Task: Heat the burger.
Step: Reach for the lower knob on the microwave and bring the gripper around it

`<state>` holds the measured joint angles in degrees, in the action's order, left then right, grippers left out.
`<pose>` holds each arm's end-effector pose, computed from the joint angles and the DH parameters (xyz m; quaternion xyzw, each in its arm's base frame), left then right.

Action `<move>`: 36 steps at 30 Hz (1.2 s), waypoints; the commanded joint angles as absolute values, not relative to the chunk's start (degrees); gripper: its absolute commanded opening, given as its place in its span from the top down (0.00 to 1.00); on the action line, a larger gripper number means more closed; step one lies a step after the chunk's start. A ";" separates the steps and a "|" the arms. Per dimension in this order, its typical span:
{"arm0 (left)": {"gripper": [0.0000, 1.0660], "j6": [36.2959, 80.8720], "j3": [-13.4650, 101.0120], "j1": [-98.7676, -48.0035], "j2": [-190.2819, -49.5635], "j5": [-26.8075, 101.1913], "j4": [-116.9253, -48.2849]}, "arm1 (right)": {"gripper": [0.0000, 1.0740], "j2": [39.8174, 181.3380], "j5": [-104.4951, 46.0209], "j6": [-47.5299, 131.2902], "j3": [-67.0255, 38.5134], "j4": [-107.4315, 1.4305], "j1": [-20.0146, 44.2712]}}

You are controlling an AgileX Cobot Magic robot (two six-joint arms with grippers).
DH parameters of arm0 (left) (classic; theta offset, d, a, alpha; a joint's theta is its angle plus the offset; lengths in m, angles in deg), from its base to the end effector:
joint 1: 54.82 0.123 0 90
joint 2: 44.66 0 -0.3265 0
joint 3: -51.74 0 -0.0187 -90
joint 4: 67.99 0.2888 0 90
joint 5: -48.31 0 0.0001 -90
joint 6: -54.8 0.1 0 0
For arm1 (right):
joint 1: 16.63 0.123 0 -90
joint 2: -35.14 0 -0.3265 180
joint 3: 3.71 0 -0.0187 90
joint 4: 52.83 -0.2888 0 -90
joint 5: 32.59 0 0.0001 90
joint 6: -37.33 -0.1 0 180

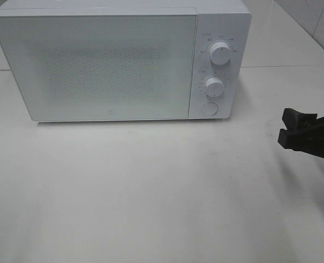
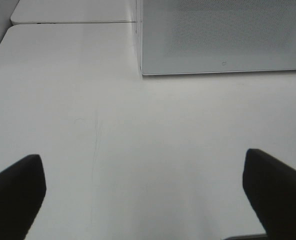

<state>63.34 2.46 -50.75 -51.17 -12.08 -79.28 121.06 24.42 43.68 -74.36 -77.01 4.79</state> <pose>-0.0061 -0.0175 0.2950 0.0369 0.8440 -0.0399 0.5336 0.1993 0.0413 0.1715 0.0155 0.7729 0.0228 0.6339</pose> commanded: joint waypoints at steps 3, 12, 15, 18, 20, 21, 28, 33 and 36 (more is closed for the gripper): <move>0.06 63.28 2.23 -50.64 -49.96 -11.34 -79.74 | 0.36 120.89 28.89 49.07 -74.42 -86.23 12.70; 0.06 63.28 2.23 -50.64 -49.96 -11.34 -79.74 | 0.36 120.89 33.13 53.02 -73.39 -98.95 24.22; 0.06 63.28 2.23 -50.64 -49.96 -11.34 -79.74 | 0.36 120.89 33.07 56.40 -71.90 -102.56 27.20; 0.06 63.28 2.23 -50.64 -49.96 -11.34 -79.74 | 0.36 120.89 33.19 59.33 -70.46 -104.51 29.32; 0.06 63.28 2.23 -50.64 -49.96 -11.34 -79.74 | 0.36 120.89 33.19 60.24 -69.60 -104.97 30.46; 0.06 63.28 2.23 -50.64 -49.96 -11.34 -79.74 | 0.36 120.89 33.19 60.59 -68.86 -105.60 31.09; 0.06 63.28 2.23 -50.64 -49.96 -11.34 -79.74 | 0.36 120.89 33.42 61.10 -67.20 -106.40 31.09; 0.06 63.28 2.23 -50.64 -49.96 -11.34 -79.74 | 0.36 122.90 35.76 61.33 -66.34 -107.03 31.09; 0.06 63.28 2.23 -50.64 -49.96 -11.34 -79.74 | 0.36 126.91 37.94 61.16 -65.48 -107.03 31.09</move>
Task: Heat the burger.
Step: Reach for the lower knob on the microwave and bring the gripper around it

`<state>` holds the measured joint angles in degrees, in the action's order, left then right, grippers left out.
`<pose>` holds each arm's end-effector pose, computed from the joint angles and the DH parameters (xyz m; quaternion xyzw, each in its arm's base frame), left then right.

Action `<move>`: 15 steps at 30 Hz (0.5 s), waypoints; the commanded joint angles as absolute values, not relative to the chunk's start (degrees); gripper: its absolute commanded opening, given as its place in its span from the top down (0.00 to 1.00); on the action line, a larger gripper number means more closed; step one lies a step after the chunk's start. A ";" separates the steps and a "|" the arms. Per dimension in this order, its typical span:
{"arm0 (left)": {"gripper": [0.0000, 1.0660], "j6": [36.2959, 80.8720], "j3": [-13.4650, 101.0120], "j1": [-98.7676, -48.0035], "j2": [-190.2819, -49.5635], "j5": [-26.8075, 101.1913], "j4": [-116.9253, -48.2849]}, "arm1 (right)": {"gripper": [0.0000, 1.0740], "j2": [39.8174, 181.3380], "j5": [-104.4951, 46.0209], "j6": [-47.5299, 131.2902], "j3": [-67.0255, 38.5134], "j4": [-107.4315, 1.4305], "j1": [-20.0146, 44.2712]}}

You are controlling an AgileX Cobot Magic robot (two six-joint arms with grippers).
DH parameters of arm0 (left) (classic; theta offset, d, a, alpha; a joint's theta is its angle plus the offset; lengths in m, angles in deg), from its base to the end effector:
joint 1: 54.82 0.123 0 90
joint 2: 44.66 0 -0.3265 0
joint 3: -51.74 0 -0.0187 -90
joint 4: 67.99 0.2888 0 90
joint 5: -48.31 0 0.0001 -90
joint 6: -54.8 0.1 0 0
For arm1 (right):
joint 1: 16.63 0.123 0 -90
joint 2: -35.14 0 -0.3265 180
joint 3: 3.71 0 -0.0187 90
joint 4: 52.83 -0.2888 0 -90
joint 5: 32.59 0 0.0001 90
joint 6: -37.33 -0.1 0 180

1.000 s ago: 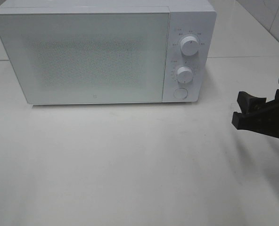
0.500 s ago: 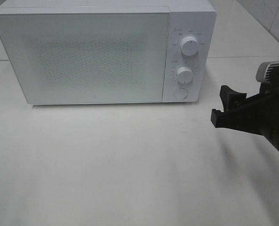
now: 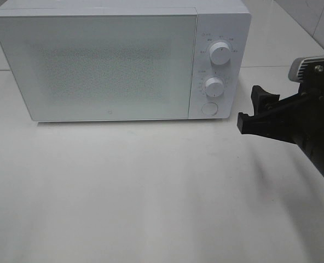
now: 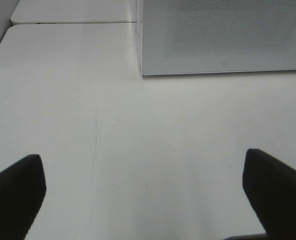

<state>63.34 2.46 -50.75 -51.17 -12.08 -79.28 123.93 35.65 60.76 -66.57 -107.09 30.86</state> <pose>-0.0061 -0.0175 0.2950 0.0369 0.8440 -0.0399 0.5336 0.1988 0.1054 0.1972 0.0057 0.7310 -0.0137 0.6823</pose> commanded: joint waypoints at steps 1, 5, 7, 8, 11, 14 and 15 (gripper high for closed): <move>0.06 63.28 2.23 -50.64 -49.96 -11.34 -79.74 | 0.36 129.60 39.03 60.76 -64.68 -107.03 31.09; 0.06 63.28 2.23 -50.64 -49.96 -11.34 -79.74 | 0.36 134.93 40.92 58.18 -62.27 -106.97 31.09; 0.06 63.28 2.23 -50.64 -49.96 -11.34 -79.74 | 0.36 137.16 41.72 56.29 -60.95 -106.97 31.09; 0.06 63.28 2.23 -50.64 -49.96 -11.34 -79.74 | 0.36 137.97 42.12 55.77 -60.49 -106.92 31.09; 0.06 63.28 2.23 -50.64 -49.96 -11.34 -79.74 | 0.36 139.86 43.10 54.80 -59.29 -106.92 31.09; 0.06 63.28 2.23 -50.64 -49.96 -11.34 -79.74 | 0.36 142.15 43.67 54.46 -57.06 -106.92 31.09; 0.06 63.28 2.23 -50.64 -49.96 -11.34 -79.74 | 0.36 143.52 43.67 54.46 -55.68 -106.86 31.09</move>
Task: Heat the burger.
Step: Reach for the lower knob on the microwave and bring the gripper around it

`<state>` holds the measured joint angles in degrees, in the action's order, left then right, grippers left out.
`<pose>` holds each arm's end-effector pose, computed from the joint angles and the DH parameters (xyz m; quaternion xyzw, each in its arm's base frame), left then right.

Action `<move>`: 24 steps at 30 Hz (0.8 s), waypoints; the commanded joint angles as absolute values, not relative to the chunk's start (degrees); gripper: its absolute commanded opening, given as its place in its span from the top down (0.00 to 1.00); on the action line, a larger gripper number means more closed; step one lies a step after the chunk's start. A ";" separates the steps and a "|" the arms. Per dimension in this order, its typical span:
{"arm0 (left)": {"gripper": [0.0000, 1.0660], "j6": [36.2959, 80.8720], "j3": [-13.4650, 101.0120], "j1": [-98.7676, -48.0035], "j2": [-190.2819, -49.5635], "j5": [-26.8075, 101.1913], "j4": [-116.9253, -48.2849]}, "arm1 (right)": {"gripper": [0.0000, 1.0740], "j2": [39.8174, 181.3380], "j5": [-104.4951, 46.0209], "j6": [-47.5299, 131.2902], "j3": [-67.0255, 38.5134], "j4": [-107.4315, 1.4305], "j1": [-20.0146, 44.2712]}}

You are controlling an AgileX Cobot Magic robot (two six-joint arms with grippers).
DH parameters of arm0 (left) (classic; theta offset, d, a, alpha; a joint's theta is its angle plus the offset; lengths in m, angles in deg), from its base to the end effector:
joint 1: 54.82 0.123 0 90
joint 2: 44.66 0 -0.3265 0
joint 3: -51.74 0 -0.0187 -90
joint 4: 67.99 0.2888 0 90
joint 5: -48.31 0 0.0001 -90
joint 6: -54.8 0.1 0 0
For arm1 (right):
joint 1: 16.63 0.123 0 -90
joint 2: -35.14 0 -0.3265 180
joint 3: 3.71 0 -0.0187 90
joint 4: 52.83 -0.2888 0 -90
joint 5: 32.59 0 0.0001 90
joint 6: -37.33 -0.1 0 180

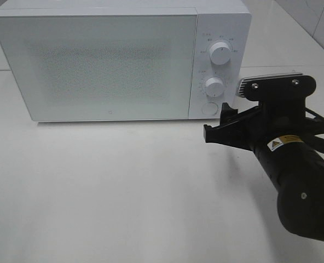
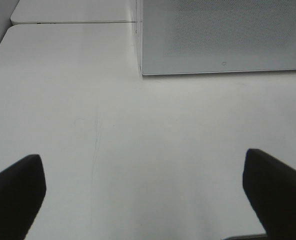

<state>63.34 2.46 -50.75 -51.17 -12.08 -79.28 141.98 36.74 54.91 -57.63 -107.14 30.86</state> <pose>-0.0061 -0.0175 0.2950 0.0369 0.8440 -0.0399 0.5336 0.2388 0.1481 0.1536 0.0060 0.7594 -0.0263 0.6501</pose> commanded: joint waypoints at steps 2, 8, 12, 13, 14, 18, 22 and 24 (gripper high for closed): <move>0.06 63.28 2.23 -50.64 -49.96 -11.34 -79.74 | 0.36 144.27 43.67 54.46 -54.99 -106.86 31.04; 0.06 63.28 2.23 -50.64 -49.96 -11.34 -79.74 | 0.36 148.39 43.61 54.46 -51.21 -106.51 30.81; 0.06 63.28 2.23 -50.64 -49.96 -11.34 -79.74 | 0.36 149.88 43.10 54.00 -49.95 -105.08 29.37; 0.06 63.28 2.23 -50.64 -49.96 -11.34 -79.68 | 0.36 150.57 42.81 53.20 -49.21 -104.28 28.34; 0.06 63.28 2.23 -50.64 -49.96 -11.34 -79.68 | 0.36 150.74 42.47 52.91 -48.98 -103.76 27.77; 0.06 63.28 2.23 -50.64 -49.96 -11.34 -79.68 | 0.36 150.74 41.55 51.76 -47.72 -102.68 25.94; 0.06 63.28 2.23 -50.64 -49.96 -11.34 -79.68 | 0.35 150.86 40.06 51.76 -45.94 -98.49 23.47; 0.06 63.28 2.23 -50.64 -49.96 -11.34 -79.68 | 0.35 151.09 40.00 51.76 -45.71 -97.63 22.96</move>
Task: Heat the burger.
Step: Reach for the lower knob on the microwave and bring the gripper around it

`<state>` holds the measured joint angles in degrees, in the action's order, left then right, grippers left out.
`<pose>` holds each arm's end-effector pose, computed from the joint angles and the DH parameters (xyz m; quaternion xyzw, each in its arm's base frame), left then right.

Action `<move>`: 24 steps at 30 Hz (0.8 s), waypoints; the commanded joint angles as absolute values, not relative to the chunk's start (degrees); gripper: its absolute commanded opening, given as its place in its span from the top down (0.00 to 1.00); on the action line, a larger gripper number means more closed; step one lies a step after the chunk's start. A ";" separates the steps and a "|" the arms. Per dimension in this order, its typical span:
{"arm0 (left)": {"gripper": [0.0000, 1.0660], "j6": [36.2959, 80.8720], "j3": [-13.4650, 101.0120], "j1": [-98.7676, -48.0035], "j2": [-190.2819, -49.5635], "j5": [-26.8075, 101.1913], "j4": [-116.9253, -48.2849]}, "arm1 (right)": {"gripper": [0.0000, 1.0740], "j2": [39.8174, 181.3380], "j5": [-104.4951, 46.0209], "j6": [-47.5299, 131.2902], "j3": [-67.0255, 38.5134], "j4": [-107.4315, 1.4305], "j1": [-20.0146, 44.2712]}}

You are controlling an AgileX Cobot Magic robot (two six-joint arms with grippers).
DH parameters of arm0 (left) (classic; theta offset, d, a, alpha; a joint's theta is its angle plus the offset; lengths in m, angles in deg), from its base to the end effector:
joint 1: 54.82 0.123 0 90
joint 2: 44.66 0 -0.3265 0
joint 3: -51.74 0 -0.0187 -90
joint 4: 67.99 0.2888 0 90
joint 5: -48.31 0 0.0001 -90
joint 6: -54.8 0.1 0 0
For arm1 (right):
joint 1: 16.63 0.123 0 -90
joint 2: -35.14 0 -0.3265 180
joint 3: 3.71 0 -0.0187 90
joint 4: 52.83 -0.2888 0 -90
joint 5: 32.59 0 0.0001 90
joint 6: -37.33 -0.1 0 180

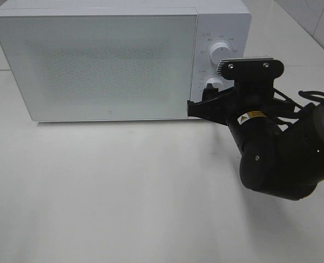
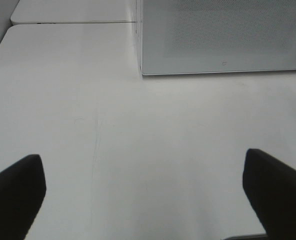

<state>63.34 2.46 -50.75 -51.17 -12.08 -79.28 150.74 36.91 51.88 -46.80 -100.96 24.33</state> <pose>-0.0061 -0.0175 0.2950 0.0369 0.8440 -0.0399 0.5336 0.2983 0.1666 0.1452 0.0309 0.7407 -0.0135 0.6710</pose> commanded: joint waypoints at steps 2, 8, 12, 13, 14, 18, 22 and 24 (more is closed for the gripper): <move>0.06 63.28 2.23 -50.64 -49.96 -11.34 -79.68 | 0.33 151.54 39.95 51.76 -45.08 -96.77 22.21; 0.06 63.28 2.23 -50.64 -49.96 -11.34 -79.68 | 0.29 153.84 38.74 51.65 -43.08 -96.32 21.24; 0.06 63.28 2.23 -50.64 -49.96 -11.34 -79.68 | 0.29 156.07 38.06 49.76 -41.07 -95.17 20.89; 0.06 63.28 2.23 -50.64 -49.96 -11.34 -79.68 | 0.29 156.07 38.06 49.76 -41.07 -95.17 20.89; 0.06 63.28 2.23 -50.64 -49.96 -11.34 -79.68 | 0.29 156.36 38.06 49.76 -40.78 -95.17 20.89; 0.06 63.28 2.23 -50.64 -49.96 -11.34 -79.68 | 0.29 157.90 37.43 49.70 -38.84 -94.83 19.63; 0.06 63.28 2.23 -50.64 -49.96 -11.34 -79.68 | 0.29 158.99 36.91 49.36 -37.69 -93.91 18.89; 0.06 63.28 2.23 -50.64 -49.96 -11.34 -79.68 | 0.29 159.91 36.68 49.01 -36.60 -93.45 18.72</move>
<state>63.34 2.46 -50.75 -51.17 -12.08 -79.28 159.39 36.85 49.82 -37.86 -94.83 19.18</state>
